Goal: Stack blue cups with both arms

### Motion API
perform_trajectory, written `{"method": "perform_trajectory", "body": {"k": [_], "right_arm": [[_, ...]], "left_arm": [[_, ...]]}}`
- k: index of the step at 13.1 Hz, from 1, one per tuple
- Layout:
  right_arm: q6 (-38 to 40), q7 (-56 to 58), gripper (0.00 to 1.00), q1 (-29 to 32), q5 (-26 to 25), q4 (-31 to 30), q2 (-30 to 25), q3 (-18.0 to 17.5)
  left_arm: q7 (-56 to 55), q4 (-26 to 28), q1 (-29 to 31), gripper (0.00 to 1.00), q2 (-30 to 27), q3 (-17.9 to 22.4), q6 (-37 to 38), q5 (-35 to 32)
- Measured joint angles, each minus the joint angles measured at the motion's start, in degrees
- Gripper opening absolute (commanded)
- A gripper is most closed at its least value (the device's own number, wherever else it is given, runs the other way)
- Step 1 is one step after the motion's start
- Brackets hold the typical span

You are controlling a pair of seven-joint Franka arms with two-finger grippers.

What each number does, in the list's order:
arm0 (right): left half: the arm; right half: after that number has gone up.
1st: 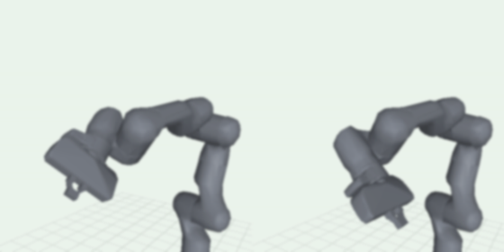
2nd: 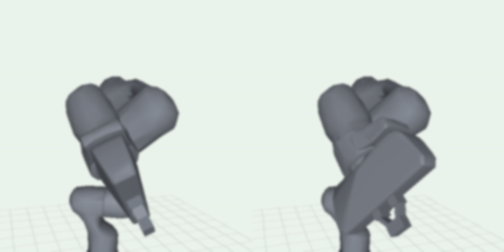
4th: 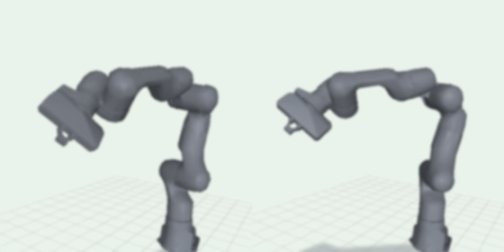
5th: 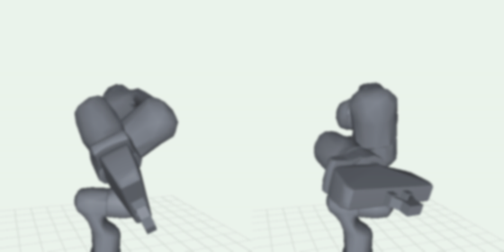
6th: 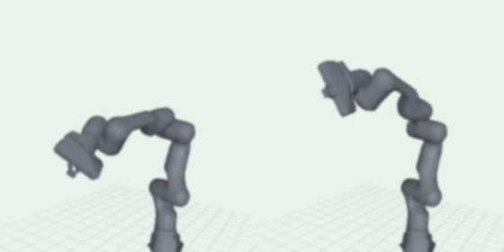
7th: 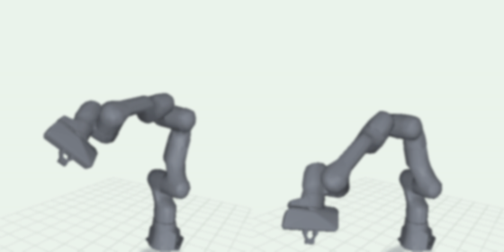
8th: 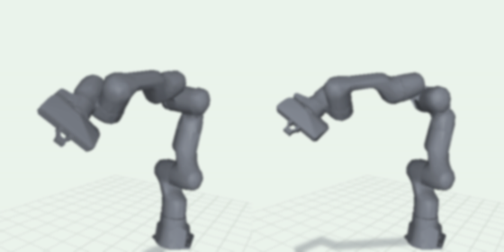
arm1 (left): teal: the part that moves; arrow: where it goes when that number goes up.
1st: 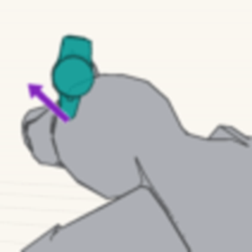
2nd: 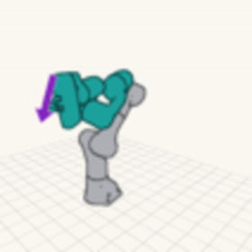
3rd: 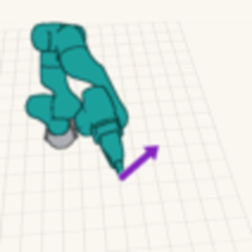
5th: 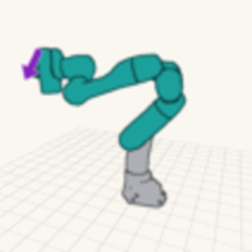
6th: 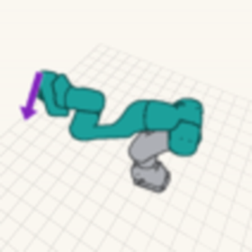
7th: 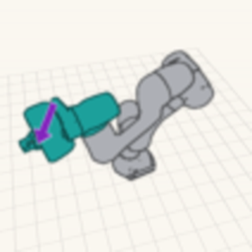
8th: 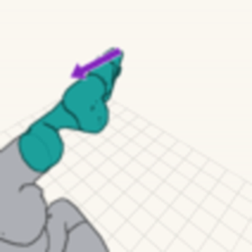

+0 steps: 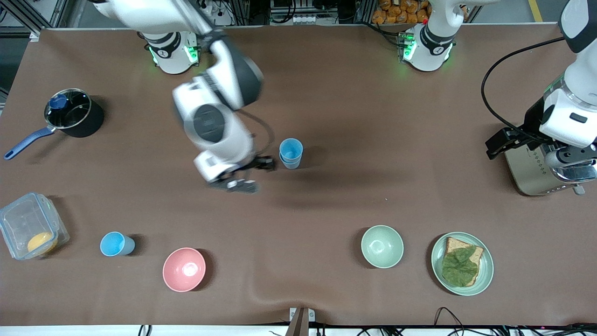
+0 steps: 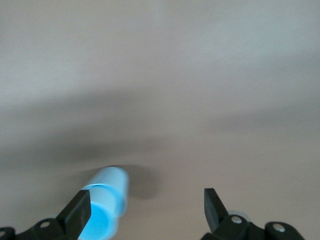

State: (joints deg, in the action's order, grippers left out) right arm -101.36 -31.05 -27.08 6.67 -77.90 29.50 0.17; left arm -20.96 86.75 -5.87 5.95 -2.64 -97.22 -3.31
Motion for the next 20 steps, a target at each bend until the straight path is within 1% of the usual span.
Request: {"method": "perform_trajectory", "body": {"k": [3, 5, 8, 10, 14, 16, 17, 20], "right_arm": [[5.1, 14.3, 1.00, 9.8, 0.0, -1.0, -3.4, 0.1], [6.1, 23.2, 1.00, 15.6, 0.0, -4.1, -7.4, 0.1], [6.9, 31.3, 1.00, 20.1, 0.0, -8.1, -13.6, 0.1], [9.6, 35.1, 1.00, 22.3, -1.1, -9.0, -17.9, 0.0], [14.4, 39.3, 1.00, 27.6, -3.2, -9.6, -24.7, -1.0], [15.5, 37.3, 1.00, 28.6, -5.6, -9.8, -26.4, -3.5], [16.3, 35.2, 1.00, 28.9, -6.0, -9.8, -26.9, -4.6], [17.1, 33.3, 1.00, 29.2, -6.1, -9.9, -28.2, -5.4]], "left_arm": [[0.0, 0.0, 0.0, 1.00, 0.0, 0.0, 0.1, 0.0], [0.0, 0.0, 0.0, 1.00, 0.0, 0.0, 0.1, 0.0], [0.0, 0.1, 0.0, 1.00, 0.0, 0.0, 0.1, 0.0], [0.0, 0.1, 0.0, 1.00, 0.0, 0.0, 0.1, 0.0], [2.5, 0.1, 0.6, 1.00, 0.1, 0.1, 0.1, 0.0], [3.7, 0.0, 1.5, 1.00, 0.1, 0.1, 0.1, 0.0], [3.8, -0.1, 1.8, 1.00, 0.1, 0.1, 0.1, 0.0], [3.8, -0.2, 1.8, 1.00, 0.1, 0.1, 0.1, 0.0]]}}
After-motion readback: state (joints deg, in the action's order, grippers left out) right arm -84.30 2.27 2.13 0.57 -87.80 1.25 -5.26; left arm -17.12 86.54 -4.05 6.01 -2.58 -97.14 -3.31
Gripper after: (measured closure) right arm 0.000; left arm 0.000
